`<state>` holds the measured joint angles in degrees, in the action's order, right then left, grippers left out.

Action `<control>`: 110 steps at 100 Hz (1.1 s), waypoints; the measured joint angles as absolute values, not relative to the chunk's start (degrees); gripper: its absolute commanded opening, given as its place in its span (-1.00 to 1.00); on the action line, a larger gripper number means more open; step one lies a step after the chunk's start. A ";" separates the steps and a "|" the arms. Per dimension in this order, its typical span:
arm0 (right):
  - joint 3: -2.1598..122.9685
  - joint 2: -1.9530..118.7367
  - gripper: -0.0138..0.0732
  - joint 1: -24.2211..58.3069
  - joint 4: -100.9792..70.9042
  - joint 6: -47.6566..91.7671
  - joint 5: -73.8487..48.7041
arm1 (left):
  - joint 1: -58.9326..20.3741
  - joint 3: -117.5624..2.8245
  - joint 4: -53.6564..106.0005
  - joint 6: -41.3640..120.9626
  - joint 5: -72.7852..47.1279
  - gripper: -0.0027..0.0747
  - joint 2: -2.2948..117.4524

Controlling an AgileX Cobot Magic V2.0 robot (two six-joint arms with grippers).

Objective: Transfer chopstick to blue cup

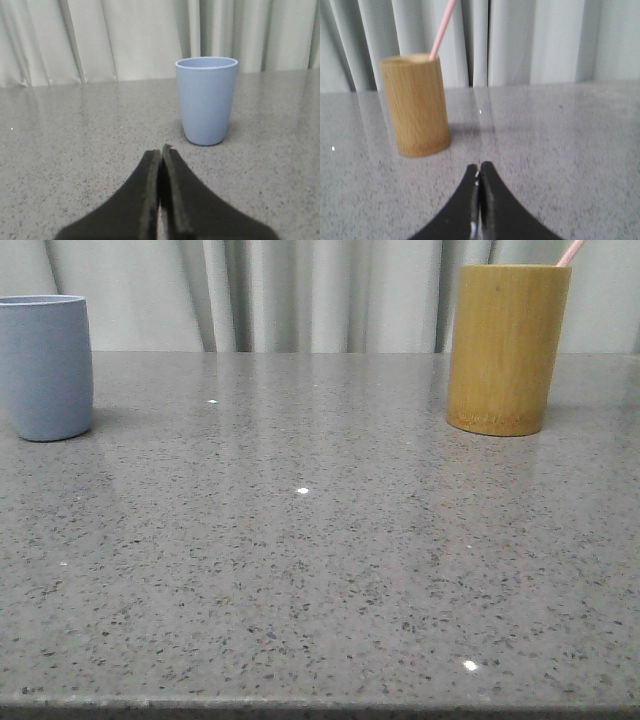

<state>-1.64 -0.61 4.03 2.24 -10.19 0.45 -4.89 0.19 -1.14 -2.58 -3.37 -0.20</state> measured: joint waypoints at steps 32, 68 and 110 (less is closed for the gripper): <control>10.87 0.46 -0.84 4.03 2.24 -10.19 -15.04 | -4.89 -6.54 7.07 -2.58 -5.65 -0.98 0.14; 38.33 17.93 -0.84 4.03 2.14 -10.19 -39.94 | -4.89 -34.75 7.28 -2.58 -32.98 -0.98 18.79; 46.67 29.71 -0.84 4.03 2.14 -10.19 -50.95 | -4.89 -49.88 9.02 -1.81 -52.62 -0.98 38.26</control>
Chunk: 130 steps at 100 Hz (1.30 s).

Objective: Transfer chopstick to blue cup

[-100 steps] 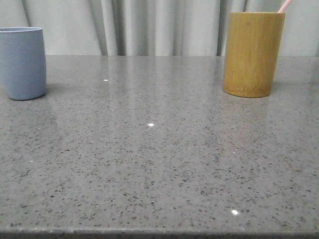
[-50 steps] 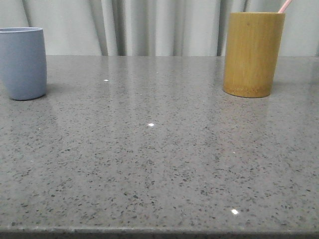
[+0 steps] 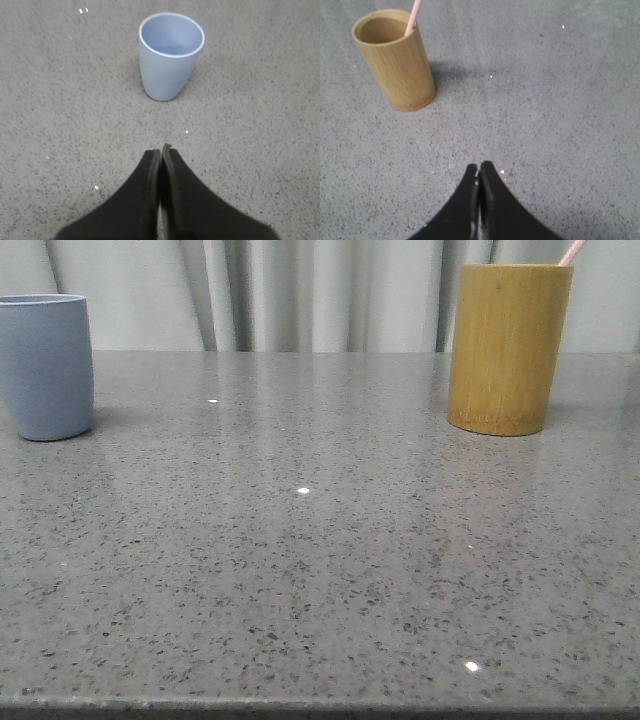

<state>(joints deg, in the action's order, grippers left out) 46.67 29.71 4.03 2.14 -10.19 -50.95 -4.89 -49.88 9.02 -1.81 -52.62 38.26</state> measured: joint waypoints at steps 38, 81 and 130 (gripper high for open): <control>46.79 29.94 -0.38 4.03 2.14 -10.19 -51.85 | -4.89 -49.88 10.16 -1.12 -52.88 -0.73 39.79; 46.79 29.94 0.49 4.03 2.14 -10.19 -51.85 | -4.89 -49.88 11.49 -0.66 -50.70 0.64 39.79; 46.88 29.94 0.49 4.03 2.14 -10.19 -50.90 | -4.89 -61.14 11.49 0.52 -42.06 0.64 58.94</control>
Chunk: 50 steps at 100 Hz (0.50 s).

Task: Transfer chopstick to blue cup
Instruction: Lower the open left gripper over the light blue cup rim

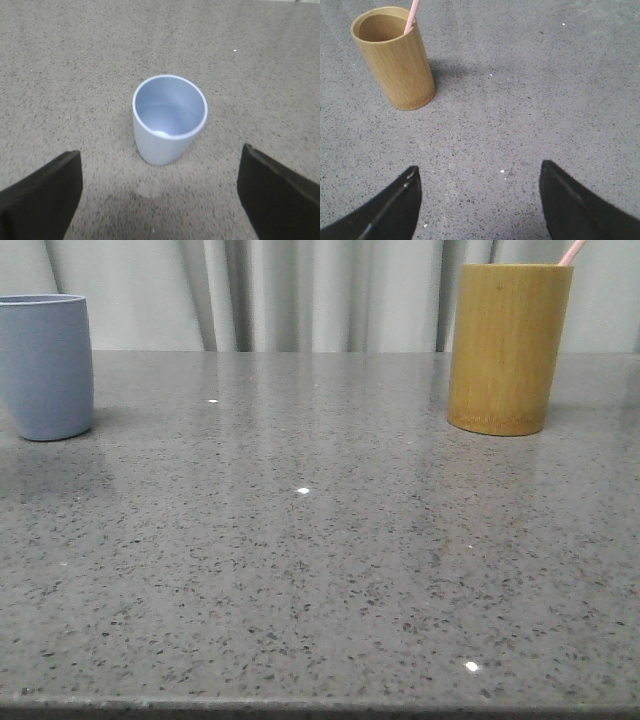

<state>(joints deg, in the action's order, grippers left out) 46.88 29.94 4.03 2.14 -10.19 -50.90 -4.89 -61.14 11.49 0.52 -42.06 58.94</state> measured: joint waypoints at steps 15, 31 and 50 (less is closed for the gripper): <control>46.88 29.94 0.49 4.03 2.14 -10.19 -50.90 | -4.89 -66.61 11.49 0.77 -42.00 0.64 67.49; 46.88 29.94 0.49 4.03 2.14 -10.19 -50.90 | -4.89 -71.68 11.49 0.88 -42.36 0.64 75.04; 46.88 29.94 0.49 4.03 2.14 -10.19 -50.90 | -4.89 -74.34 11.39 0.96 -43.49 0.64 81.75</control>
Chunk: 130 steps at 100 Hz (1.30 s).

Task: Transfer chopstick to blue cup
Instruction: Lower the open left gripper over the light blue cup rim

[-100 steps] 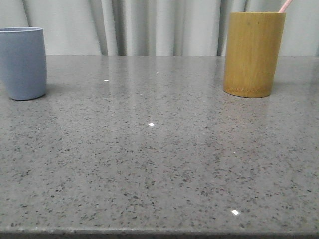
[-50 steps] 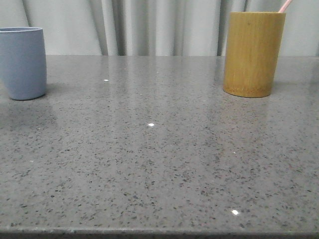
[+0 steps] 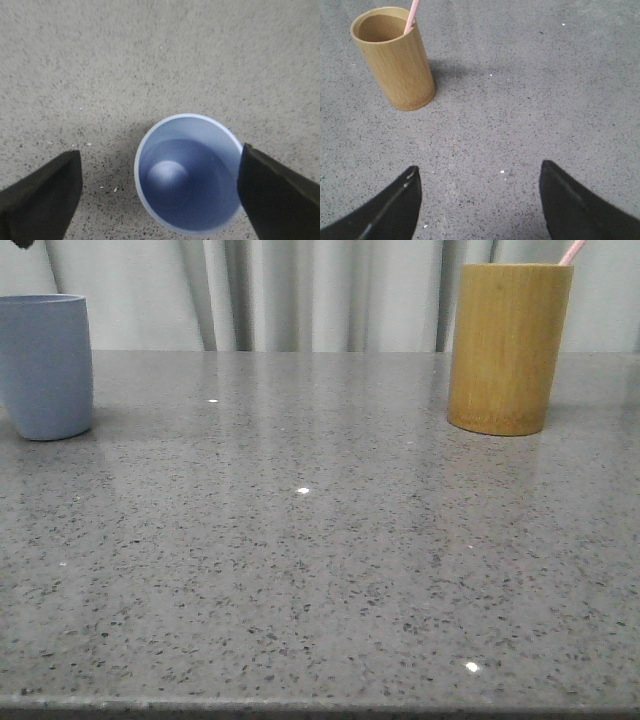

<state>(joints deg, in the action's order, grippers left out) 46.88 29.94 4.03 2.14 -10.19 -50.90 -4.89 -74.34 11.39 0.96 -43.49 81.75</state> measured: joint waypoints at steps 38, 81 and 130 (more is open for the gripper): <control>46.88 29.94 0.49 4.03 2.14 -10.19 -50.64 | -4.89 -74.54 11.39 0.96 -43.74 0.24 87.23; 46.88 29.94 0.49 4.03 2.14 -10.19 -50.51 | -4.89 -74.54 11.29 1.01 -43.92 -0.98 87.69; 46.88 29.94 0.49 4.03 2.14 -10.17 -50.38 | -11.13 -85.23 11.77 1.01 -51.99 -0.98 87.79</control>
<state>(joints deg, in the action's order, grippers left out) 46.88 29.94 4.03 2.14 -10.17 -50.38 -11.13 -85.23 11.77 1.01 -51.99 87.79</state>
